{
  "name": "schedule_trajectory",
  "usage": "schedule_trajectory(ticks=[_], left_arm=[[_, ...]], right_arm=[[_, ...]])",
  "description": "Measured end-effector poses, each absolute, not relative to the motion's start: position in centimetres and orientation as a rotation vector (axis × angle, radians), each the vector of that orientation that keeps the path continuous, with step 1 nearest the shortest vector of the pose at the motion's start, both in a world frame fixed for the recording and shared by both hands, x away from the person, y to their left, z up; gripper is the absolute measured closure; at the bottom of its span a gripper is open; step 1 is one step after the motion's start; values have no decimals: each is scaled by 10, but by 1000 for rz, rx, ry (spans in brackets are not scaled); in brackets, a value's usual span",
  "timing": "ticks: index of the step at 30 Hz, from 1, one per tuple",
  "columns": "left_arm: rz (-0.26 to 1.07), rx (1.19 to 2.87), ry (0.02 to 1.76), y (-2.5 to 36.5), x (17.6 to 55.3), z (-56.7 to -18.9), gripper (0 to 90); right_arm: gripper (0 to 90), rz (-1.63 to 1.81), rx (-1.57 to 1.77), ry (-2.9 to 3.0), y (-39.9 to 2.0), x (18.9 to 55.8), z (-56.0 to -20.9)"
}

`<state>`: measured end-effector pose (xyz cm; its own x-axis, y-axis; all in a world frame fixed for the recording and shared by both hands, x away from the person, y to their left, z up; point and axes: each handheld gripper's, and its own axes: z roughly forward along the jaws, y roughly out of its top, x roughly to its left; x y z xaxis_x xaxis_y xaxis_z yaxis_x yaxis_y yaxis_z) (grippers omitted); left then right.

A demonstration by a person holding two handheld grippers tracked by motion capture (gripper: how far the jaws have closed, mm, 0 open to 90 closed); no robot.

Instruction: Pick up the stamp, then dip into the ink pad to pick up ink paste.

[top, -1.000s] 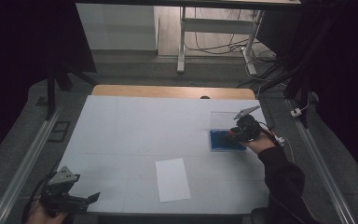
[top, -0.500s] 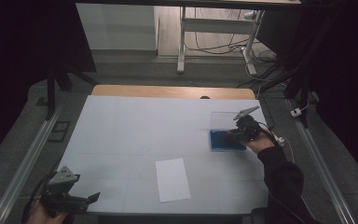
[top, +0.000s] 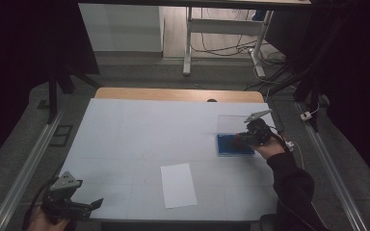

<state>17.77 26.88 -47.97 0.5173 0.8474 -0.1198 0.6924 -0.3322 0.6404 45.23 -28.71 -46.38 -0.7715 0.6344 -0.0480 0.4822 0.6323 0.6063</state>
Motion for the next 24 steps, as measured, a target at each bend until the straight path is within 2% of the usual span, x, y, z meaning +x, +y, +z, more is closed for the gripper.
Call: schedule_trajectory(ticks=[17,24], left_arm=[[315,2120,1243,268,177,-479,27],[313,2120,1243,268,178,-480,27]], right_arm=[[796,1006,1055,2499,-285,431,-438],[794,974,1064,2509,-281,431,-438]])
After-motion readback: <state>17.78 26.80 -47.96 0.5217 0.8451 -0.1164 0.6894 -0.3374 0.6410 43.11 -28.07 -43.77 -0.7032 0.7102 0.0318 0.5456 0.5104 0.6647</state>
